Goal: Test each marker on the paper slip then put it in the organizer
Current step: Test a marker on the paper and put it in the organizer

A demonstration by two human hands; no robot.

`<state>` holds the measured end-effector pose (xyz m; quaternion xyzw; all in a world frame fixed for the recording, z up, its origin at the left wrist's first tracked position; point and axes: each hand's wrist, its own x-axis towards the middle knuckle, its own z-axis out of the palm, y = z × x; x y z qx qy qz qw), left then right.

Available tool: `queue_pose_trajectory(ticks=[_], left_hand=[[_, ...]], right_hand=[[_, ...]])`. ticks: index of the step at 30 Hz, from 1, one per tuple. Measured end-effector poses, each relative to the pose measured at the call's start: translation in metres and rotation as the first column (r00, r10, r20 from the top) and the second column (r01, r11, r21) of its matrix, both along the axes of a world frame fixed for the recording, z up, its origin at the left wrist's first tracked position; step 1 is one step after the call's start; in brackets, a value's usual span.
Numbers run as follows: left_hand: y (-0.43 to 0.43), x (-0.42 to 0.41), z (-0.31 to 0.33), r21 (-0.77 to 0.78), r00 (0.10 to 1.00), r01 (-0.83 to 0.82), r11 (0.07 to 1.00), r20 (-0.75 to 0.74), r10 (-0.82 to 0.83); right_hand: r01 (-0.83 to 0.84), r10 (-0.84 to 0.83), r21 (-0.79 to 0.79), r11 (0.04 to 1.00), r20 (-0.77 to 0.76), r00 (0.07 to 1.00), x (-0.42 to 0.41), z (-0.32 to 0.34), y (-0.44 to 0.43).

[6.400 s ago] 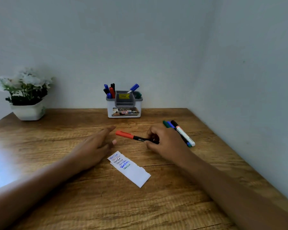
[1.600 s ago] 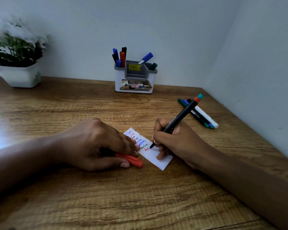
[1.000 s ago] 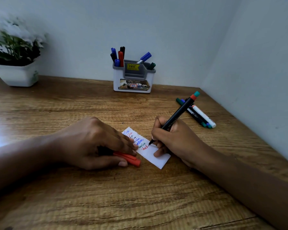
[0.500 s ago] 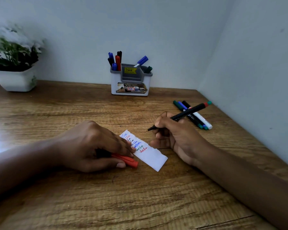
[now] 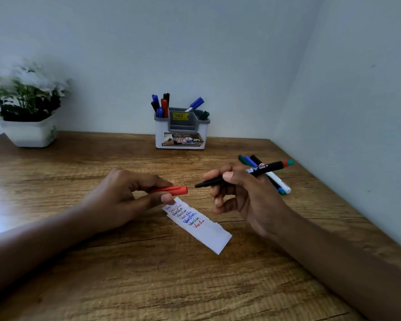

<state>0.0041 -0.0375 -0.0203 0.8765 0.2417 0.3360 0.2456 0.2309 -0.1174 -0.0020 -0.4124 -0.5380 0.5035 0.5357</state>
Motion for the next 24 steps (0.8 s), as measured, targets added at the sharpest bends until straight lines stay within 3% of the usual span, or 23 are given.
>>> queue_pose_trajectory(ticks=[4, 8, 14, 19, 24], left_hand=[[-0.001, 0.001, 0.001, -0.005, 1.0, 0.016, 1.0, -0.007, -0.016], [0.0, 0.0, 0.002, -0.026, 1.0, 0.026, 0.999, 0.01, -0.026], [-0.008, 0.007, 0.001, 0.026, 0.998, 0.062, 0.998, 0.011, -0.062], [-0.024, 0.018, 0.004, 0.166, 0.992, -0.015, 0.986, 0.123, -0.006], [-0.024, 0.023, 0.007, 0.198, 0.983, -0.131, 0.971, 0.155, 0.101]], right_hand=[[0.015, -0.016, 0.005, 1.0, 0.073, 0.997, -0.005, -0.002, -0.001], [0.011, -0.011, 0.015, 1.0, 0.049, 0.999, -0.007, -0.001, -0.002], [-0.061, 0.011, 0.172, 0.983, 0.276, 0.961, -0.017, -0.002, -0.007], [0.056, -0.105, 0.234, 0.971, 0.201, 0.974, -0.021, 0.005, -0.012], [0.084, -0.102, 0.143, 0.986, 0.125, 0.987, -0.02, 0.009, -0.009]])
